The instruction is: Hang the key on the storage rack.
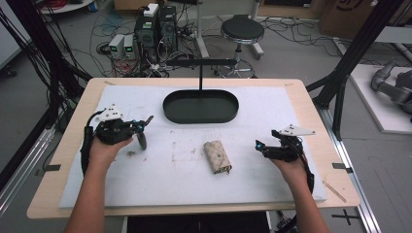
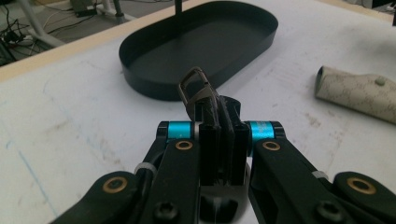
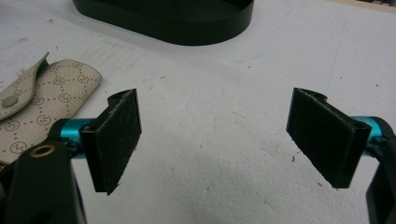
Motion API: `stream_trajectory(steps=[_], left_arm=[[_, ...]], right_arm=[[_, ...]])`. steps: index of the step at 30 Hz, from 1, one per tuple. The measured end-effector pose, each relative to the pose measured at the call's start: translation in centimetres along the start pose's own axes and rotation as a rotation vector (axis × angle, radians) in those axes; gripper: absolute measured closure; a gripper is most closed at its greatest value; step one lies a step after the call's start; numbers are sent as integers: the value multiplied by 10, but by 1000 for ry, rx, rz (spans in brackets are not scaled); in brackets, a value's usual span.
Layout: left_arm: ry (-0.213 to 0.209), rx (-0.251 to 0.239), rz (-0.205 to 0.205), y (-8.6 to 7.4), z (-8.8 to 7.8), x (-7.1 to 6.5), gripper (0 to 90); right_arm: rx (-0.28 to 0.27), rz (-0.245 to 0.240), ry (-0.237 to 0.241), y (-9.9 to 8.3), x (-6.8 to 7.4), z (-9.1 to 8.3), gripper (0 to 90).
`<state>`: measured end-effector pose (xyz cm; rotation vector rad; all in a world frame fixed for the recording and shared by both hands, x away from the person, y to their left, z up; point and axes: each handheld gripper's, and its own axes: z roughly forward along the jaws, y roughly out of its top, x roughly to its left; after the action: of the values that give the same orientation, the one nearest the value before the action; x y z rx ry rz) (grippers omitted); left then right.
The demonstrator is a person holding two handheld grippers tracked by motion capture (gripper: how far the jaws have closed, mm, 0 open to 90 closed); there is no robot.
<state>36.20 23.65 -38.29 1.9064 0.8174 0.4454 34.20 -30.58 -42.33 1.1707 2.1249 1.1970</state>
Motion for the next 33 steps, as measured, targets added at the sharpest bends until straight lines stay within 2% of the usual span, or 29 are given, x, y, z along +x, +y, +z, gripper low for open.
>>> stream_trajectory(steps=[3,4,5,7,12,13,16,19,24,33], left_arm=[[-13,-19,4,18,8,-1,865],[-13,-19,4,18,8,-1,864],[-4,-14,17,29,12,0,864],[-5,-21,15,34,14,0,864],[1,-36,35,60,21,2,865],[4,-41,39,70,24,4,864],[8,-50,45,83,28,8,864],[10,-58,42,91,31,11,864],[19,-30,55,113,45,18,864],[22,-40,54,134,56,25,864]], right_arm=[[4,2,5,0,1,0,183],[3,1,5,0,1,0,183],[2,1,6,0,1,0,183],[-1,0,6,0,0,0,183],[1,-2,8,0,0,1,183],[2,-2,9,0,0,1,183],[1,1,10,0,0,1,183],[1,2,11,0,0,1,183],[4,6,12,-1,-1,1,183],[6,9,14,-1,-2,2,183]])
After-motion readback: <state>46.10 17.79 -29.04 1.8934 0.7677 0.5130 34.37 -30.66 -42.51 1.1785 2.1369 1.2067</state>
